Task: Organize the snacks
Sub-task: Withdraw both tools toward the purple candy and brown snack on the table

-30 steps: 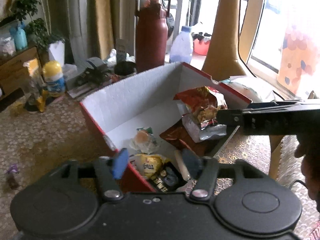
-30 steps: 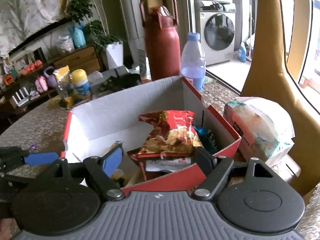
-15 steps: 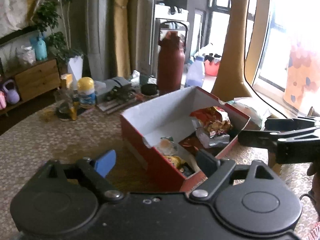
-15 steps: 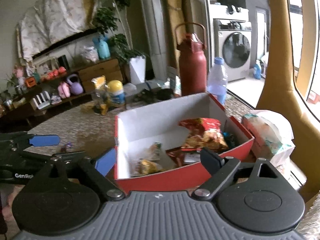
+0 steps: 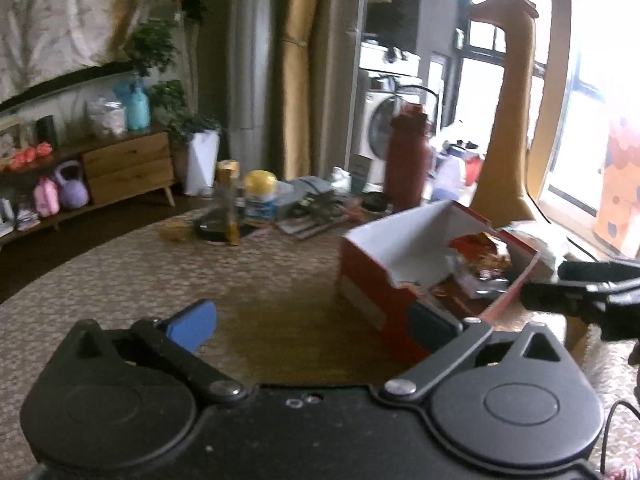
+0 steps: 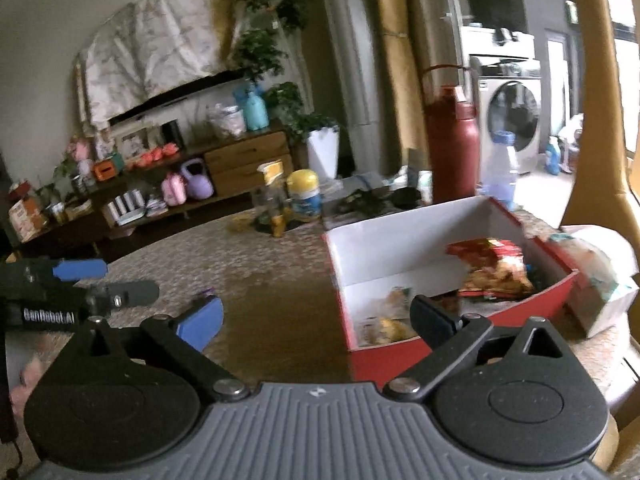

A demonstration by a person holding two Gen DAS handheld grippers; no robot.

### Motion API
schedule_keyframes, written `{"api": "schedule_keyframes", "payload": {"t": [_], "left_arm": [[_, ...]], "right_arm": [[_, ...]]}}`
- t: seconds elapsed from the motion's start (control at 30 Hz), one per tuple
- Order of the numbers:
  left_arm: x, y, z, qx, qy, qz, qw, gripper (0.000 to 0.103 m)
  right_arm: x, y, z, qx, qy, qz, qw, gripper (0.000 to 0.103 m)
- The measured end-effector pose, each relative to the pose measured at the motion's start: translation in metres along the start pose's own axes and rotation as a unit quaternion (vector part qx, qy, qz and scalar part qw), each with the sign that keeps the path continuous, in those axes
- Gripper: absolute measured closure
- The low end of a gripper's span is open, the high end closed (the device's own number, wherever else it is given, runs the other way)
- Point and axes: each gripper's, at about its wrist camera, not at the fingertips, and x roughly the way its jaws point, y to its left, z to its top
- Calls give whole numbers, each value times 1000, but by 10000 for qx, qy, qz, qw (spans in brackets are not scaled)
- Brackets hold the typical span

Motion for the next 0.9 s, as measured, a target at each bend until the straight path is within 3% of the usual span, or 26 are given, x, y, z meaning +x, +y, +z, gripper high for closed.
{"api": "schedule_keyframes", "payload": {"t": [0.37,0.67,0.9], "left_arm": [[11,79,0,-302,49,633,9975,0],[56,143,-1,-948,380,909,9906,0],[104,172,0,-1324,749,935,9839,1]], "right_arm": [[50,66,-20,-556,342,369,9972,2],[111,96,-27,-599,688,544,9943,2],[162,123,-31,-859,939,713,9893,2]]}}
